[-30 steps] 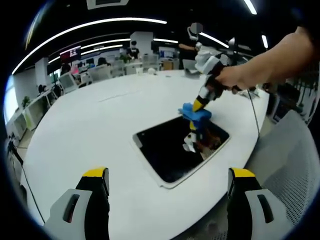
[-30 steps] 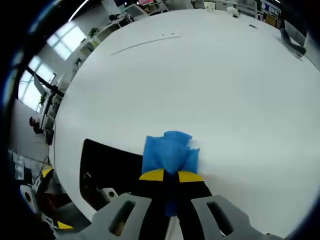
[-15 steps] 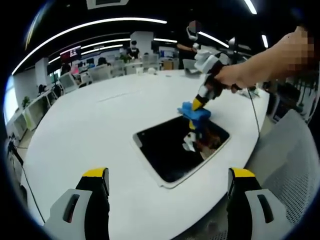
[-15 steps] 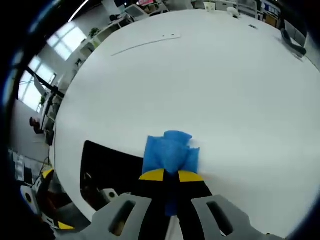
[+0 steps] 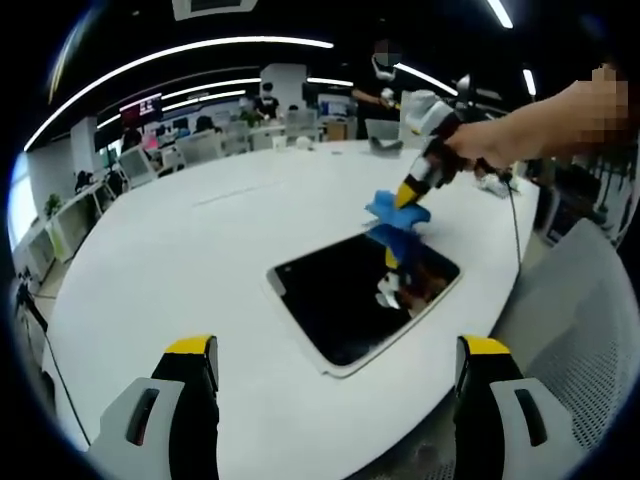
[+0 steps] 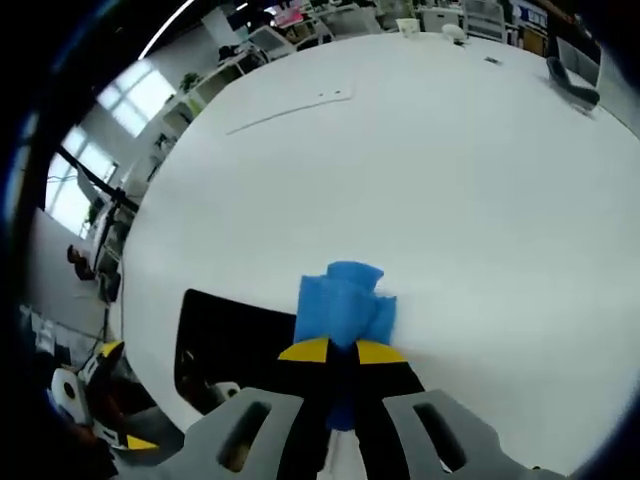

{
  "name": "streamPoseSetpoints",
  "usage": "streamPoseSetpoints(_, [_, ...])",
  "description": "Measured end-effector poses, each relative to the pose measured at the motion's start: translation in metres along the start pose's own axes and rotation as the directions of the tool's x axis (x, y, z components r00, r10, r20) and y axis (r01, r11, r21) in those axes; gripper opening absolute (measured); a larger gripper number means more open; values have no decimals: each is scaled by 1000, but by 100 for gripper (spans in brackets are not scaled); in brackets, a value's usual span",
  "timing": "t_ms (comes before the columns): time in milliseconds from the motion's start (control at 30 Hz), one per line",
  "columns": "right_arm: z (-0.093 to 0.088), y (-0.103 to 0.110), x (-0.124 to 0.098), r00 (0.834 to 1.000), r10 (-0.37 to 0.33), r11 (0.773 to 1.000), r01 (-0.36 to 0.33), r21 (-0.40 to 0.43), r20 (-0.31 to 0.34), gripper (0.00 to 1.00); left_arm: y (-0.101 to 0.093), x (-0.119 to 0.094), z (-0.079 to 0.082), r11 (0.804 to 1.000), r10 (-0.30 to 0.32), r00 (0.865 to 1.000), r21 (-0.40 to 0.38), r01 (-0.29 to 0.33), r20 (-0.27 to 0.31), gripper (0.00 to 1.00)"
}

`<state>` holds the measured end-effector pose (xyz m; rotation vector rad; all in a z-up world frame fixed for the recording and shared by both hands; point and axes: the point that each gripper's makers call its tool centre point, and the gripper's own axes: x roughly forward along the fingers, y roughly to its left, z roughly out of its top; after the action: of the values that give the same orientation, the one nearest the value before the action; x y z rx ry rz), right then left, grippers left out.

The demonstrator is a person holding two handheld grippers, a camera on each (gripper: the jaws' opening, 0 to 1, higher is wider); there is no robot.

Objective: Wipe the mirror surface with the cleaning cloth until all visible marks leave the cleaned area.

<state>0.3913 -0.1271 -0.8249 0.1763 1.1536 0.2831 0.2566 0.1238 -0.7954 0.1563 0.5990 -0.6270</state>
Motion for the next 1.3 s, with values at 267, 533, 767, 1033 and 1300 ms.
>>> streamPoseSetpoints(267, [-3,-15,-22,1000,-11,1000,11,13,28,2,-1,0,-1,1000,-2,1000,4,2,-6,99])
streamPoseSetpoints(533, [-13,-32,-34,999,-35,999,35,14,20,2,-1,0,0,1000,-1,1000,5,1,-4,99])
streamPoseSetpoints(767, [-23,-43,-39,999,-44,999,44,27,9,2,0,0,0,1000,1,1000,7,-1,-9,99])
streamPoseSetpoints(1033, [-36,-48,-38,999,-47,998,47,42,-6,2,1,-1,-2,1000,2,1000,6,-2,-17,99])
streamPoseSetpoints(1300, [-52,-58,-27,997,-63,996,66,59,-49,3,2,-1,-4,1000,6,1000,-14,-6,-24,99])
